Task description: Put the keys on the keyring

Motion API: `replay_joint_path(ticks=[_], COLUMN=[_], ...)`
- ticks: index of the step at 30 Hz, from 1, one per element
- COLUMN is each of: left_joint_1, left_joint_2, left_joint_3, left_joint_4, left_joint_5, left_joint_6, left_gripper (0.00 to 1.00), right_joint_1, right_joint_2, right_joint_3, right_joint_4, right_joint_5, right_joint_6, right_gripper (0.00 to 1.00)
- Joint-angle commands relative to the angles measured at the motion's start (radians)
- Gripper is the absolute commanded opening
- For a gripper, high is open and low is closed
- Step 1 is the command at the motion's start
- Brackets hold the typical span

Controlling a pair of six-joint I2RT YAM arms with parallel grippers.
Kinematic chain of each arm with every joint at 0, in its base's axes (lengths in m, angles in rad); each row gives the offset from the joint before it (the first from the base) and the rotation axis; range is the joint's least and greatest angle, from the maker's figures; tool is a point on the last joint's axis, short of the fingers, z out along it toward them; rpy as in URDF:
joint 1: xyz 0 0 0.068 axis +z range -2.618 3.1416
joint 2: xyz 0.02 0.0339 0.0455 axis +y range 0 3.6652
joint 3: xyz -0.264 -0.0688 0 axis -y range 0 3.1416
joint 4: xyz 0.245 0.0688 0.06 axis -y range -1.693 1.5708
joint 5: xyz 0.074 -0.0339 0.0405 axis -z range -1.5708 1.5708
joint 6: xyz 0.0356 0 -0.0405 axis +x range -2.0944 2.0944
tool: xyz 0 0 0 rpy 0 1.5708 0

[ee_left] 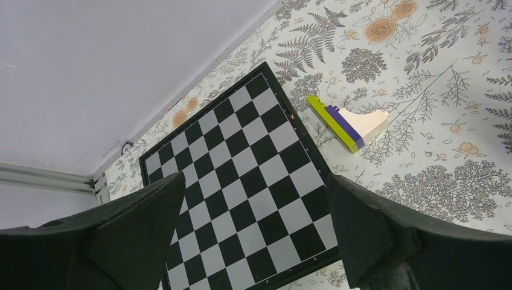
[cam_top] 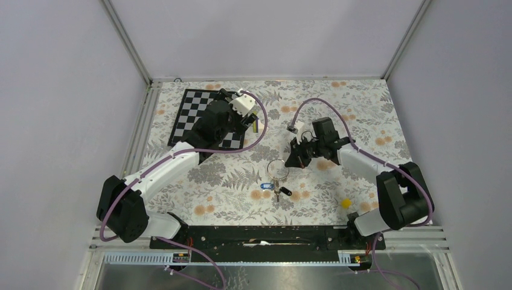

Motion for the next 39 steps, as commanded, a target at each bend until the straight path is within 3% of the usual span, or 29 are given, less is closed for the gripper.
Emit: replay_joint_path(ticks=[1,21,39], left_joint_1=[0.006,0.006,0.005], left_joint_2=[-0.034,-0.042,-0.068], left_joint_3=[-0.01,-0.018,-0.04], left_joint_4=[0.044,0.026,0.005], left_joint_5=[0.001,0.011,0.024], left_joint_6=[0.004,0.0,-0.008], left_gripper=[0.99,0.99,0.99], right_joint_1=[-0.039,-0.164,-0.199], right_joint_2=[0.037,0.331,0.542], right_joint_3=[0.067,0.263,0.477], right_joint_4=[0.034,0.0,-0.124], right_joint_5=[-0.014,-0.049,0.022], right_joint_6=[0.02,0.036,0.062], right_gripper=[0.0,0.01,0.2])
